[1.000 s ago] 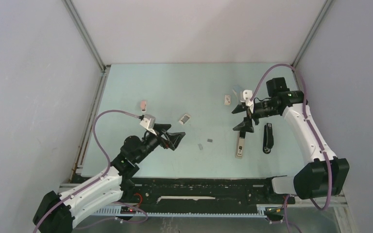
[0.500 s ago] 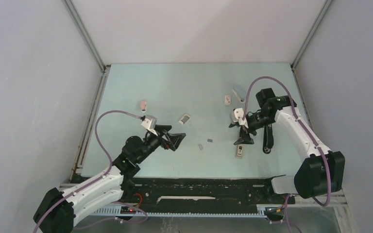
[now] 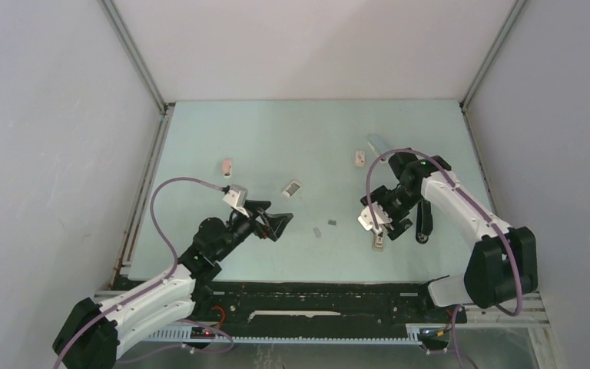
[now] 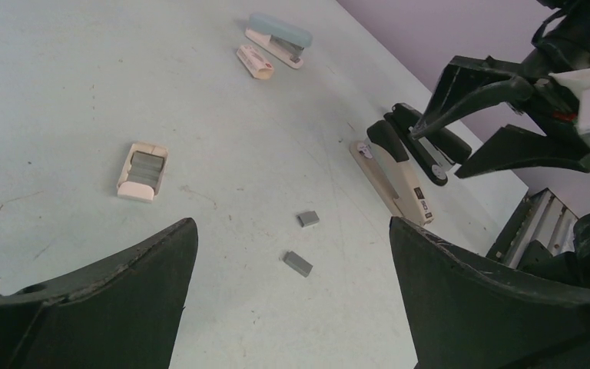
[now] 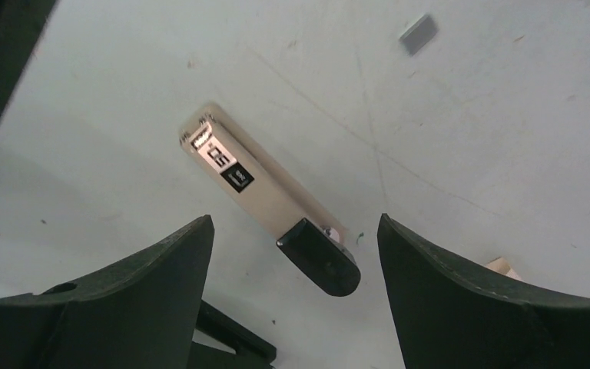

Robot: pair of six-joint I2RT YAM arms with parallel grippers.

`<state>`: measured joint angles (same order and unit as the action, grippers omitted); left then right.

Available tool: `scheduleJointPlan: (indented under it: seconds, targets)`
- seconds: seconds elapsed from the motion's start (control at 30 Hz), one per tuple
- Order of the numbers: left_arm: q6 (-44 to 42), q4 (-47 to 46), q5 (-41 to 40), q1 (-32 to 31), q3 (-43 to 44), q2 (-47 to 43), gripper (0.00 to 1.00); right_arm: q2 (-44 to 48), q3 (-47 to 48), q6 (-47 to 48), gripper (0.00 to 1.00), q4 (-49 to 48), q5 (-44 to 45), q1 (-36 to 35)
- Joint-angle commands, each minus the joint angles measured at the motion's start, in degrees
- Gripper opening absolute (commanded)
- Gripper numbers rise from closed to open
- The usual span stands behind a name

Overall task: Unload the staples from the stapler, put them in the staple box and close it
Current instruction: Adjust the stapler at the center of the board.

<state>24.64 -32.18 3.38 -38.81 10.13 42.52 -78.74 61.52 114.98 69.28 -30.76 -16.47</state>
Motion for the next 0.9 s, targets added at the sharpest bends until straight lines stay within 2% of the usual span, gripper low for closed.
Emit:
scheduleJointPlan:
  seconds: [0.0, 0.23, 0.6, 0.87]
  targets:
    - [1.1, -2.1, 0.0, 0.4, -1.9, -0.9, 1.00, -4.4, -0.1, 8.8, 0.86, -4.0, 10.2, -0.9]
    - [0.5, -0.2, -0.8, 0.6, -2.3, -3.2, 1.00, -9.9, -0.1, 10.6, 0.80, -8.7, 16.2, -1.5]
    - [0.5, -0.4, -0.8, 0.8, -2.7, -3.0, 1.00, -12.3, -3.3, 12.8, 0.67, -14.3, 18.2, -3.3]
    - [0.5, -0.4, -0.5, 0.9, -2.5, -2.7, 1.00, -11.7, -4.6, 12.0, 0.47, -15.7, 18.5, -3.1]
